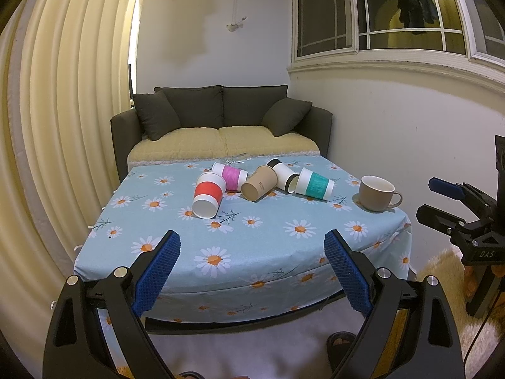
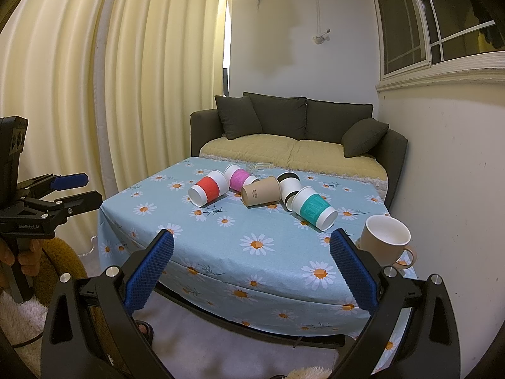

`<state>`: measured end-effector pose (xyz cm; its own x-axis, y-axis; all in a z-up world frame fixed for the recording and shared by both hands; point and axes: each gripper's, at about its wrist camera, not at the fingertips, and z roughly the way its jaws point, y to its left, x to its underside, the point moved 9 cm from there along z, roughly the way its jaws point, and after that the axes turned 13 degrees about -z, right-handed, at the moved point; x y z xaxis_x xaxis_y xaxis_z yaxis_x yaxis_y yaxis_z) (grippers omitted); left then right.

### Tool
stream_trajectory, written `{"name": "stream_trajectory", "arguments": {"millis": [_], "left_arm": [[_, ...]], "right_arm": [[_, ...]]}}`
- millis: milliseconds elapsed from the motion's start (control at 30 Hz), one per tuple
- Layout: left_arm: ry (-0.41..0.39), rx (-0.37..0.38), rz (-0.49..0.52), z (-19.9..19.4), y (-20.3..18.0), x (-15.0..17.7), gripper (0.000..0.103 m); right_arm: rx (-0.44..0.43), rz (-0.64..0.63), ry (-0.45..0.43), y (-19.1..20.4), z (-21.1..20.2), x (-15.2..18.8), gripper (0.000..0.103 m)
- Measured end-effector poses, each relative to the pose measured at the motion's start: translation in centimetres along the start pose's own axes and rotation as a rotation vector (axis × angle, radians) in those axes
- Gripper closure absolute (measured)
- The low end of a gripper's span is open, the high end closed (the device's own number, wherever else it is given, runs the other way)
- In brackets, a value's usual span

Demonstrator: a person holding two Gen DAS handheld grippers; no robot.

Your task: Flip cup upright

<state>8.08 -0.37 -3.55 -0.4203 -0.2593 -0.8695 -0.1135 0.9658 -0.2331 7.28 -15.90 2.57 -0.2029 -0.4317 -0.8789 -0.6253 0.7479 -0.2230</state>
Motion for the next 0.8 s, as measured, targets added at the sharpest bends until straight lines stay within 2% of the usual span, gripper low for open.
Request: {"name": "stream_trajectory", "arguments": {"millis": [800], "left_arm": [[-0.003,0.002,0.002,0.03,-0.19,0.09,0.013]], "right_arm": [[0.0,-0.002,0.001,0.21,0.28,0.1,0.005]]}}
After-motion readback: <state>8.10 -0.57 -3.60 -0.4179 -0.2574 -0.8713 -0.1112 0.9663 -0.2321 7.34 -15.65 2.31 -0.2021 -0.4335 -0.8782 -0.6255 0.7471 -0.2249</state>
